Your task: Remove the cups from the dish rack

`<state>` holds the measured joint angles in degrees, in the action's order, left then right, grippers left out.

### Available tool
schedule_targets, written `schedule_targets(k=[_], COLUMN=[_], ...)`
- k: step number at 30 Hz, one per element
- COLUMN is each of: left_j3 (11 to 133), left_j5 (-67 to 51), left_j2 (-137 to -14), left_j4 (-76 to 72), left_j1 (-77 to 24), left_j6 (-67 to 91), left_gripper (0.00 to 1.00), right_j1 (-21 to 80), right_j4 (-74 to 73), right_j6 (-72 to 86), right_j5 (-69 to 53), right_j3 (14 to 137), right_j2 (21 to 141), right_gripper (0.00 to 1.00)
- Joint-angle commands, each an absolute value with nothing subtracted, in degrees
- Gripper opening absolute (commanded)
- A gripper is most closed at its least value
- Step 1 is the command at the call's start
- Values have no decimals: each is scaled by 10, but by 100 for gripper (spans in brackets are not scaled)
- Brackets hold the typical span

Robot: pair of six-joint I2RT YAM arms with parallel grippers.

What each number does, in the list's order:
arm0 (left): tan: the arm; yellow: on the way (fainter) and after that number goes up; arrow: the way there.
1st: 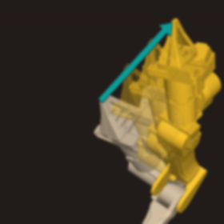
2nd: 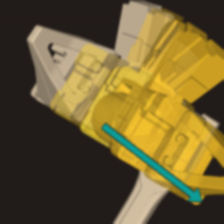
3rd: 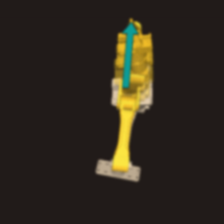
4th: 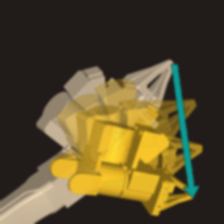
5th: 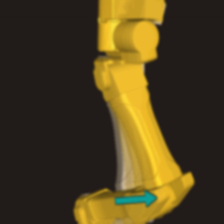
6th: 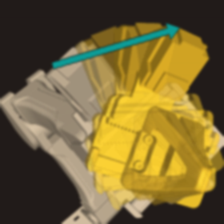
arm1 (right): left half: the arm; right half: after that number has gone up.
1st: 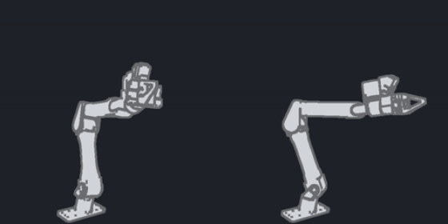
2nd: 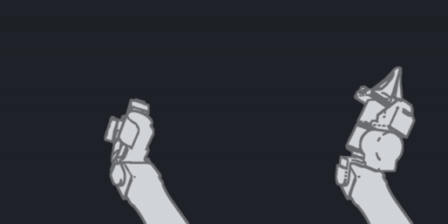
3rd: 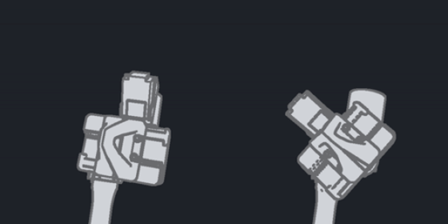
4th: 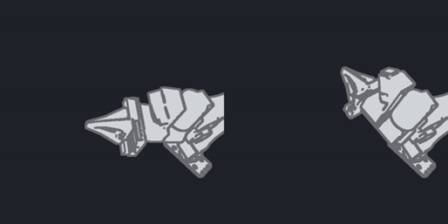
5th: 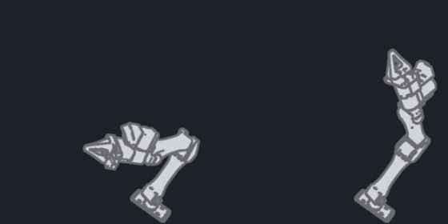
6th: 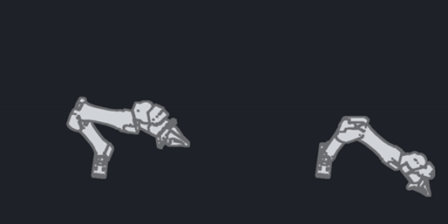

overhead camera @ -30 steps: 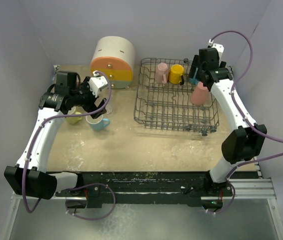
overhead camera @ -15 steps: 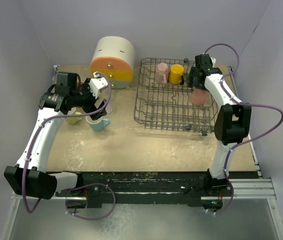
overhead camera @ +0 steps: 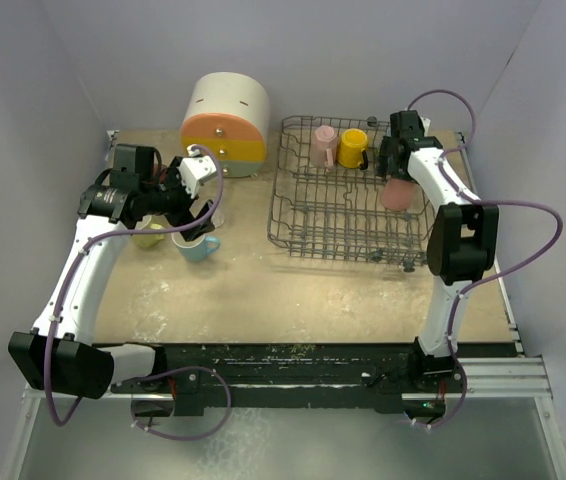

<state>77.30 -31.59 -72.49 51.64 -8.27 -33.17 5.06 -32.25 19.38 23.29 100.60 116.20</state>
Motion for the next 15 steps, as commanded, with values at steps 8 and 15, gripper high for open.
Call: schedule_targets(k=[8, 15], left_j3=[773, 773], left_j5=[-335, -335], left_j2=[-705, -707], left_j4=[514, 514], left_j1=[-81, -82], left_j6=[-353, -352], left_gripper=[99, 99], right_j1=[40, 40], right_j4=[-289, -276], right_j6=[166, 174], right_j5=[249, 214], right_j3=[1002, 979], right_j2=[1166, 1159], right_gripper=[91, 85])
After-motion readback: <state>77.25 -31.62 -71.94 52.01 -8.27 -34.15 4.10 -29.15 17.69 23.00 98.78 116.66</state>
